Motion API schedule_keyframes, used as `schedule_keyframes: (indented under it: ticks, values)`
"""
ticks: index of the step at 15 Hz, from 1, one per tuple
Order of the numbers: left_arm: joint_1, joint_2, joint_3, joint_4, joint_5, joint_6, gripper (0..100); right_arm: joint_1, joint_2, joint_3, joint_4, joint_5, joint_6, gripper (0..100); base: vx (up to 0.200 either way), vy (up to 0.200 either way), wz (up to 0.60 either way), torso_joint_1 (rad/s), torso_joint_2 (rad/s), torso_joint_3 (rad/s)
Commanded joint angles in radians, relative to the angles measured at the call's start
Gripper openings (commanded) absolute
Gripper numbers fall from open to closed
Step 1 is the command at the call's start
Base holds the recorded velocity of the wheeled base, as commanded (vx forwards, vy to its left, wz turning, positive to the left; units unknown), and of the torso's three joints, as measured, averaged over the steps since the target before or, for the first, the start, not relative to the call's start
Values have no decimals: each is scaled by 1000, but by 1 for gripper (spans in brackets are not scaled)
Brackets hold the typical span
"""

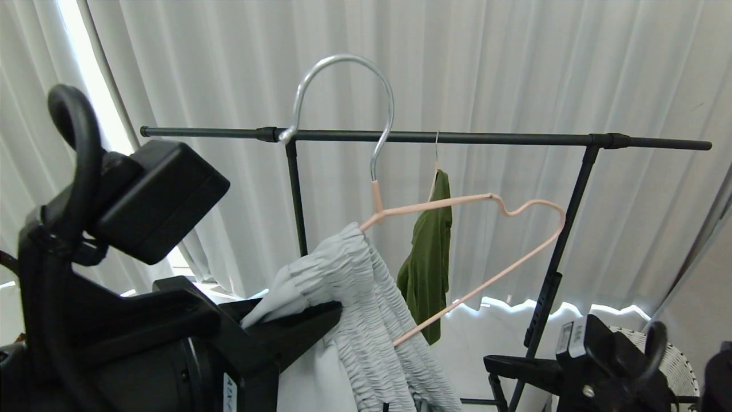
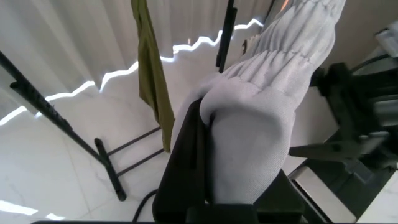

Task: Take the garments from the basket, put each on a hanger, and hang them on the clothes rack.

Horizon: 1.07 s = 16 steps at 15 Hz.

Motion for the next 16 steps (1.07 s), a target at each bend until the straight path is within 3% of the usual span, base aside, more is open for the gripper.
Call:
schedule_keyframes:
  ticks: [1, 7, 8, 13, 16]
  values:
    - [0, -4, -16, 1, 1, 1, 0, -72, 83, -9, 0, -6, -2, 100, 0, 0, 0, 0, 0, 0]
    - [2, -10, -16, 1, 1, 9, 0, -100, 147, -6, -2, -123, -1, 100, 0, 0, 0, 0, 0, 0]
    - [2, -12, -7, 1, 1, 26, 0, -111, 142, -6, -2, -124, -1, 0, 0, 0, 0, 0, 0, 0]
    - [5, -62, 119, 1, 1, 182, 0, -264, 119, -6, -3, -172, -22, 0, 0, 0, 0, 0, 0, 0]
    - [5, -97, 188, 2, 1, 199, 0, -355, 93, -6, -3, -164, -50, 0, 0, 0, 0, 0, 0, 0]
